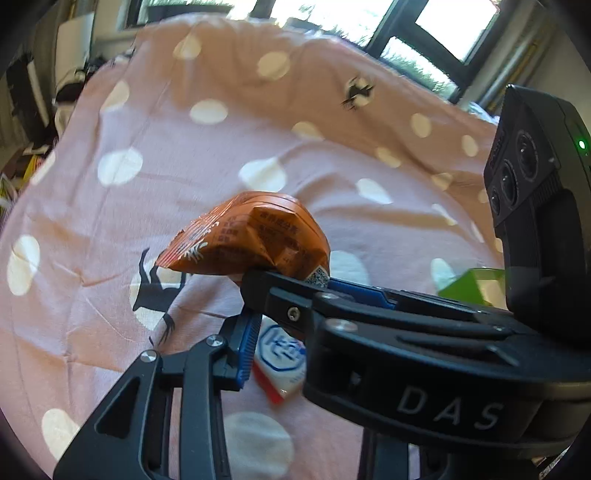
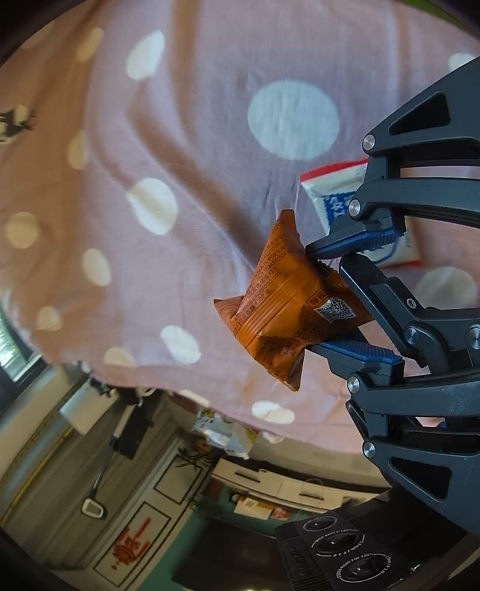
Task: Organize snacks
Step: 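Grasp the orange packet with the right gripper and lift it, then carry the orange packet over the green box with the right gripper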
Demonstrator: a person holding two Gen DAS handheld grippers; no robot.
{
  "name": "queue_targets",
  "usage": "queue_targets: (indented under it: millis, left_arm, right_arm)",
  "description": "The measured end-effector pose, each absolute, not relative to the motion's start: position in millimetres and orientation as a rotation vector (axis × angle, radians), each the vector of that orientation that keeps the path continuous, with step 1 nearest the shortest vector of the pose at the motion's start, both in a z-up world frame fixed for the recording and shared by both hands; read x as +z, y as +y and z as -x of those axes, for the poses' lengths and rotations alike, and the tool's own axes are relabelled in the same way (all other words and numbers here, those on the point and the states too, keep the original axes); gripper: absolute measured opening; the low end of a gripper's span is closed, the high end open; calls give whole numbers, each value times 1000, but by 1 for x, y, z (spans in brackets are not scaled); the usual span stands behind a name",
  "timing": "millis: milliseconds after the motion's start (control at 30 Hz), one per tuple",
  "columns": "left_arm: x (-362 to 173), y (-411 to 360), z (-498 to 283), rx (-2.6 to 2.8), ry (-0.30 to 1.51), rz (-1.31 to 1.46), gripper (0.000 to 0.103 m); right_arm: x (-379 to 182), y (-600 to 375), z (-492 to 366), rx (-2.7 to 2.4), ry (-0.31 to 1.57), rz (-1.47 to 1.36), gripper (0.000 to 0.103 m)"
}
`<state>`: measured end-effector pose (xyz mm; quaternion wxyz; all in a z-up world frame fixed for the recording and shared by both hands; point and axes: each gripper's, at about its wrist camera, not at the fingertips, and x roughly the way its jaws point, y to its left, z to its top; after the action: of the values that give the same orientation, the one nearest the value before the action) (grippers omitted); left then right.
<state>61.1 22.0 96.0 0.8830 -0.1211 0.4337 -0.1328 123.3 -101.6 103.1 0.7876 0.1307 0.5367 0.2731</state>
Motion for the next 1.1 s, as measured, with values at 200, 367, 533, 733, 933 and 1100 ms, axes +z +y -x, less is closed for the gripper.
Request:
queue_targets:
  millis: [200, 367, 533, 733, 933, 1100]
  left_arm:
    - [131, -1, -30, -334, 831, 204, 34]
    - [155, -24, -4, -389, 770, 166, 34]
    - [174, -51, 14, -449, 734, 120, 34]
    - [184, -86, 30, -534, 712, 71, 34]
    - [184, -126, 41, -621, 710, 18, 34]
    - [179, -163, 47, -695, 721, -32, 34]
  right_arm:
    - [145, -126, -89, 553, 1057, -289, 45]
    - [176, -149, -59, 509, 978, -289, 45]
    - [196, -172, -35, 463, 913, -308, 45]
    - [210, -208, -8, 389, 852, -345, 45]
    - [213, -247, 15, 299, 815, -377, 45]
    - [209, -287, 32, 226, 790, -432, 45]
